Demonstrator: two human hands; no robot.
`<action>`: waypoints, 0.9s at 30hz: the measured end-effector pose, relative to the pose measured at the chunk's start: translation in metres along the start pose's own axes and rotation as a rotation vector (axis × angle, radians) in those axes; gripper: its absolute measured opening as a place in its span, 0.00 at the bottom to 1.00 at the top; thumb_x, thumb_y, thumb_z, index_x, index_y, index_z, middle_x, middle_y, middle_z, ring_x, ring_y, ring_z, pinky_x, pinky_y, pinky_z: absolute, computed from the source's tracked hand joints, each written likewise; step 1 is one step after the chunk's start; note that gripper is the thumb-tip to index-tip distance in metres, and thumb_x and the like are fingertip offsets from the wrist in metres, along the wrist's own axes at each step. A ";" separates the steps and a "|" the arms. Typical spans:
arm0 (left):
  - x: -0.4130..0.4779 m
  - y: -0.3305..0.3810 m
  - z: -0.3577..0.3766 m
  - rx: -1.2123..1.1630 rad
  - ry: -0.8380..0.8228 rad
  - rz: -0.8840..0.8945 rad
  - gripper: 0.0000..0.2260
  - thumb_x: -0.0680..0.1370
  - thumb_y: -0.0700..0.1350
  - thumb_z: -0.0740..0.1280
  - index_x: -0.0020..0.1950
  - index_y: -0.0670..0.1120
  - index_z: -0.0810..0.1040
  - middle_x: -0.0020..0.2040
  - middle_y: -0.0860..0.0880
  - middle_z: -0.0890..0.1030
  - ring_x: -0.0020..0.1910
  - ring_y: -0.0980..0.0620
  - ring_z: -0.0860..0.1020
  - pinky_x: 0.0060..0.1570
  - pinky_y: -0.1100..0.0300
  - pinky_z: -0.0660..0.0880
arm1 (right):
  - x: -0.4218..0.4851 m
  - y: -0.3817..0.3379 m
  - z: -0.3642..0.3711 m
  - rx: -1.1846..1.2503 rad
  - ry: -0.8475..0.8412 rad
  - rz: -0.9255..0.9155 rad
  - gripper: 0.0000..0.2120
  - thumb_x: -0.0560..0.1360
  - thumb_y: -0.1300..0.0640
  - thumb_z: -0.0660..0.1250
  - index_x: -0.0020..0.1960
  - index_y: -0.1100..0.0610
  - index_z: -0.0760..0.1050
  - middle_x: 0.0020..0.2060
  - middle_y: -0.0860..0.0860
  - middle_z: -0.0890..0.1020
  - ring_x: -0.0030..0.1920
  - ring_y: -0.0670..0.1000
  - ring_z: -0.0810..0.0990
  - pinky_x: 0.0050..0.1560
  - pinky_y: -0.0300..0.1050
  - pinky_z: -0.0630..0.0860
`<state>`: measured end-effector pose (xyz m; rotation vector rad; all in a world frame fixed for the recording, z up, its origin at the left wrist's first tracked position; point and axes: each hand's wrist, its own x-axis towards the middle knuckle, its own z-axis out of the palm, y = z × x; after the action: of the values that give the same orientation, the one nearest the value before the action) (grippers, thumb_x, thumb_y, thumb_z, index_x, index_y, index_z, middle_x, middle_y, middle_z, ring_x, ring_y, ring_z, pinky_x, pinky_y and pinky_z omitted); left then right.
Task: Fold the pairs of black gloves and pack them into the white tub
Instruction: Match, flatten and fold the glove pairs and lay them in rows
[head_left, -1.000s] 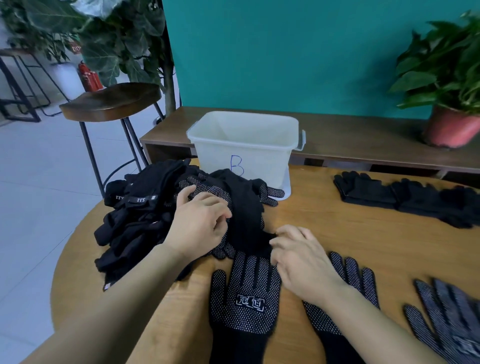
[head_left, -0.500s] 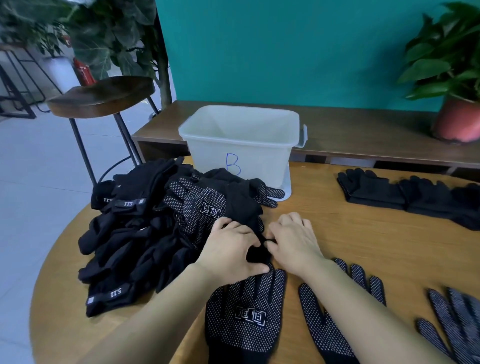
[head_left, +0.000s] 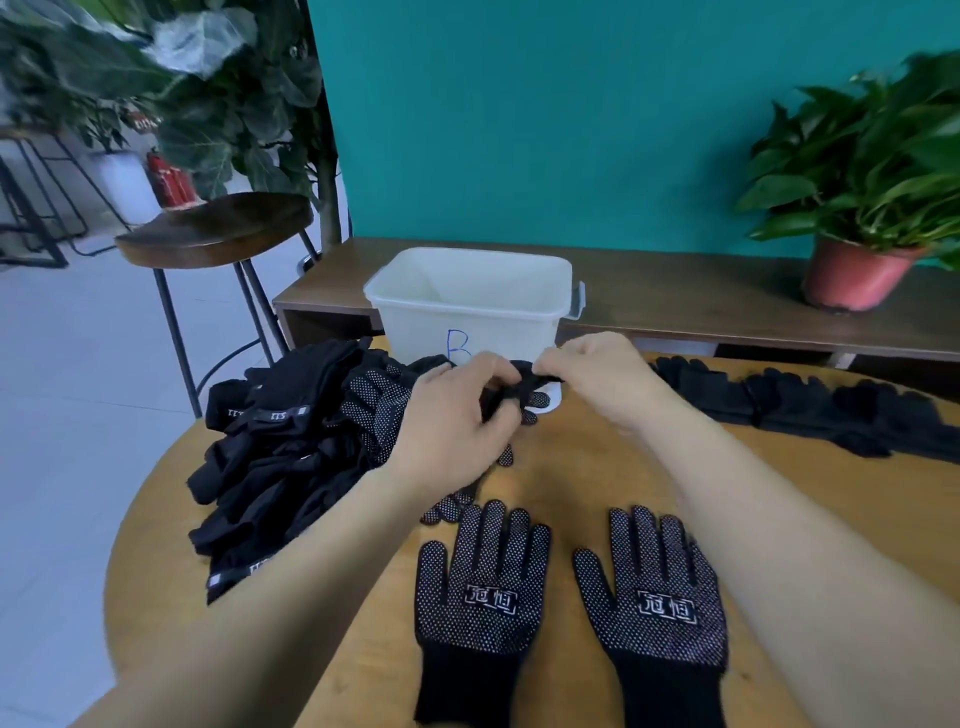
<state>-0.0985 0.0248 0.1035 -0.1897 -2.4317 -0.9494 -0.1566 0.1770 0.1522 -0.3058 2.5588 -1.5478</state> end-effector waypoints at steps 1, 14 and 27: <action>0.002 0.015 -0.009 -0.140 -0.035 -0.073 0.06 0.75 0.47 0.68 0.51 0.48 0.79 0.44 0.56 0.83 0.46 0.58 0.80 0.54 0.65 0.73 | -0.007 -0.011 -0.008 0.034 0.024 0.001 0.09 0.72 0.57 0.69 0.36 0.58 0.72 0.31 0.53 0.66 0.34 0.51 0.62 0.29 0.43 0.58; 0.006 0.101 -0.031 -0.616 -0.258 -0.364 0.15 0.77 0.52 0.66 0.42 0.39 0.75 0.37 0.45 0.78 0.36 0.48 0.74 0.42 0.54 0.69 | -0.085 -0.036 -0.075 0.148 0.065 0.092 0.32 0.70 0.35 0.70 0.67 0.53 0.74 0.51 0.50 0.83 0.57 0.50 0.77 0.55 0.48 0.65; -0.027 0.127 -0.018 -0.702 -0.477 -0.529 0.13 0.80 0.48 0.68 0.60 0.41 0.80 0.55 0.41 0.84 0.57 0.40 0.82 0.62 0.43 0.77 | -0.122 0.012 -0.089 0.156 -0.039 0.063 0.08 0.77 0.53 0.70 0.43 0.57 0.82 0.41 0.50 0.86 0.41 0.48 0.83 0.44 0.42 0.78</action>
<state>-0.0284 0.1086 0.1760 -0.0038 -2.4902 -2.1986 -0.0592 0.2887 0.1839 -0.2323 2.3771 -1.6881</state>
